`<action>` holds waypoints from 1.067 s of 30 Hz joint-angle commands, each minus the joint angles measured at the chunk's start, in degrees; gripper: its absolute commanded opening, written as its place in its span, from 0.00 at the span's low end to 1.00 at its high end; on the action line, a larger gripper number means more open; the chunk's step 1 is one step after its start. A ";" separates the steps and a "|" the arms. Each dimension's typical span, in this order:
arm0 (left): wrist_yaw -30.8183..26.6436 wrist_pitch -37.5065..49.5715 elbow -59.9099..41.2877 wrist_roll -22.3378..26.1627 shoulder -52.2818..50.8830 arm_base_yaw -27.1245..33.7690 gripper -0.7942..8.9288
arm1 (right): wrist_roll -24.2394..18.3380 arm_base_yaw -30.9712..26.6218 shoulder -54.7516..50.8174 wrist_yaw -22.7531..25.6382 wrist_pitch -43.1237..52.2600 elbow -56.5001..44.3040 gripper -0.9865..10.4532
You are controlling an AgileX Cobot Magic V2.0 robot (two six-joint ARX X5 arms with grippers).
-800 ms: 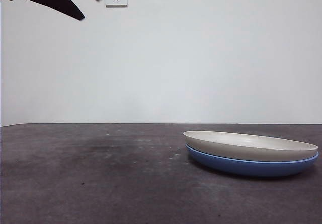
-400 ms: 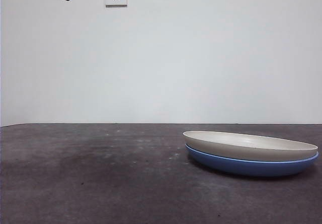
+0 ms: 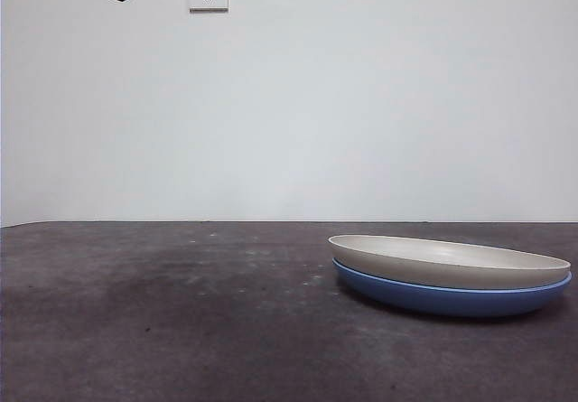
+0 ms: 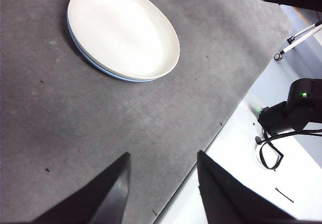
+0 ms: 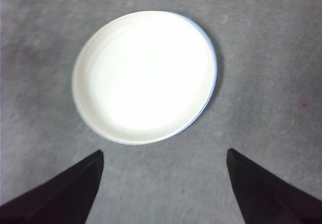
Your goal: Pick up the white plate, put it on the blue plate, put it on desk
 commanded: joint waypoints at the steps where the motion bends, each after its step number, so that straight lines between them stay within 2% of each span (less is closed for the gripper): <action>1: 0.31 0.50 0.39 1.16 0.42 -0.26 0.30 | 0.94 -0.70 4.85 -0.57 3.93 -1.01 0.43; 17: 0.31 0.11 0.39 1.16 0.39 -0.26 0.30 | 0.31 -2.14 30.34 -2.34 17.99 -2.45 0.40; 32: 0.31 0.11 0.39 1.14 0.39 -0.26 0.30 | 0.31 -2.21 41.24 -3.30 25.03 -2.45 0.29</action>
